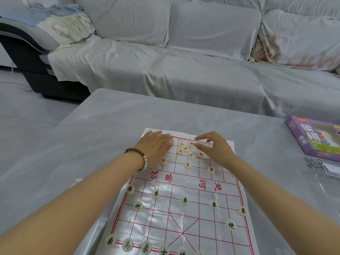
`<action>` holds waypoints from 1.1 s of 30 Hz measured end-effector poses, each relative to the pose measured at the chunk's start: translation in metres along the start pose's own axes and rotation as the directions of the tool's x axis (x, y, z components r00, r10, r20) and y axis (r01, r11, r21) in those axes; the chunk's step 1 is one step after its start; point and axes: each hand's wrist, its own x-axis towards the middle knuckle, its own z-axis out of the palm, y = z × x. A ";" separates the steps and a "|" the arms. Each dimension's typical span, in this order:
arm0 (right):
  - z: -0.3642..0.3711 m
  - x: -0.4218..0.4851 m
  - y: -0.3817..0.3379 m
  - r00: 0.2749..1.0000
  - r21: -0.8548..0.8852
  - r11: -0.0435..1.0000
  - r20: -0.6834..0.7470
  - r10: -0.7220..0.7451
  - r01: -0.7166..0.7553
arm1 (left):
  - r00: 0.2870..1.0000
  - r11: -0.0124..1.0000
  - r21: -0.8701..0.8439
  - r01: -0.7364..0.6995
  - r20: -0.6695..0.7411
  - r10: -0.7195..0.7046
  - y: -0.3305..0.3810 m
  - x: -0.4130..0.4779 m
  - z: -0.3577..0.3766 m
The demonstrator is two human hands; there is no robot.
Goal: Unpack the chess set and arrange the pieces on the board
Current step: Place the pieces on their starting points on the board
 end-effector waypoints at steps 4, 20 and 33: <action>0.009 0.009 -0.011 0.998 0.009 0.999 0.049 -0.032 0.032 | 0.982 0.979 -0.167 0.114 -0.130 -0.137 0.000 0.020 -0.002; 0.035 0.024 -0.032 0.993 0.015 0.996 0.081 -0.091 0.090 | 0.962 0.912 -0.357 0.201 -0.106 -0.254 -0.029 0.029 -0.001; 0.052 0.040 -0.035 0.999 0.147 0.988 -0.023 -0.038 0.041 | 0.943 0.920 -0.373 0.120 -0.247 -0.222 -0.023 0.022 0.005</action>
